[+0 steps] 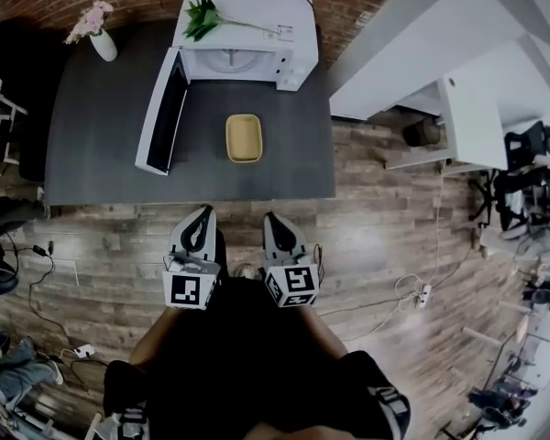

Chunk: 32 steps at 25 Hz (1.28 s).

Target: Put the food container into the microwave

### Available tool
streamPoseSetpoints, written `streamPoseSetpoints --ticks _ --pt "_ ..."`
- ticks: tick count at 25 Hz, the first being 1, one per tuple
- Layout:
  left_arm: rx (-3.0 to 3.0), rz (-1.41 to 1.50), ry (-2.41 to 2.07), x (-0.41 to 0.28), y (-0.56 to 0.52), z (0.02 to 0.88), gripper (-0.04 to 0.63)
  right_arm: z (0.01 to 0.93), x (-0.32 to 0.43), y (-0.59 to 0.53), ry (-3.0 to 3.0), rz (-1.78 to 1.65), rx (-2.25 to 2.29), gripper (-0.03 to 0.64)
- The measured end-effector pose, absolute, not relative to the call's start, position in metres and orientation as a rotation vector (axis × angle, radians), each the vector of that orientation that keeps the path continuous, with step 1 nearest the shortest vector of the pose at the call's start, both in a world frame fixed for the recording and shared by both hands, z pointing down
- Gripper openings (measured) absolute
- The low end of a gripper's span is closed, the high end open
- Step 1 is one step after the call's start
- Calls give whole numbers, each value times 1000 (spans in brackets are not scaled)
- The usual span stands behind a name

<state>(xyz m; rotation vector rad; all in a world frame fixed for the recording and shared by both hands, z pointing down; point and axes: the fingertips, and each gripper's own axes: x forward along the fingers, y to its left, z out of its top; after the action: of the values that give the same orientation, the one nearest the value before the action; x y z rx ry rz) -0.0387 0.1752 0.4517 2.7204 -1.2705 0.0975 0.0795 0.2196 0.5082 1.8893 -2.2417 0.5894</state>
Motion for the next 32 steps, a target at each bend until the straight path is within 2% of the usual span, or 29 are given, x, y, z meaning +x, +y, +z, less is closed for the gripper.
streamPoseSetpoints --ticks 13,24,32 --pt "2698 91 -1051 -47 70 464 32 549 74 110 -2074 654 1781 34" --pt "2642 75 -1131 -60 25 472 31 580 58 63 -2149 524 1348 35" --pt "2604 74 -1269 -39 9 470 32 642 63 63 -2097 334 856 40"
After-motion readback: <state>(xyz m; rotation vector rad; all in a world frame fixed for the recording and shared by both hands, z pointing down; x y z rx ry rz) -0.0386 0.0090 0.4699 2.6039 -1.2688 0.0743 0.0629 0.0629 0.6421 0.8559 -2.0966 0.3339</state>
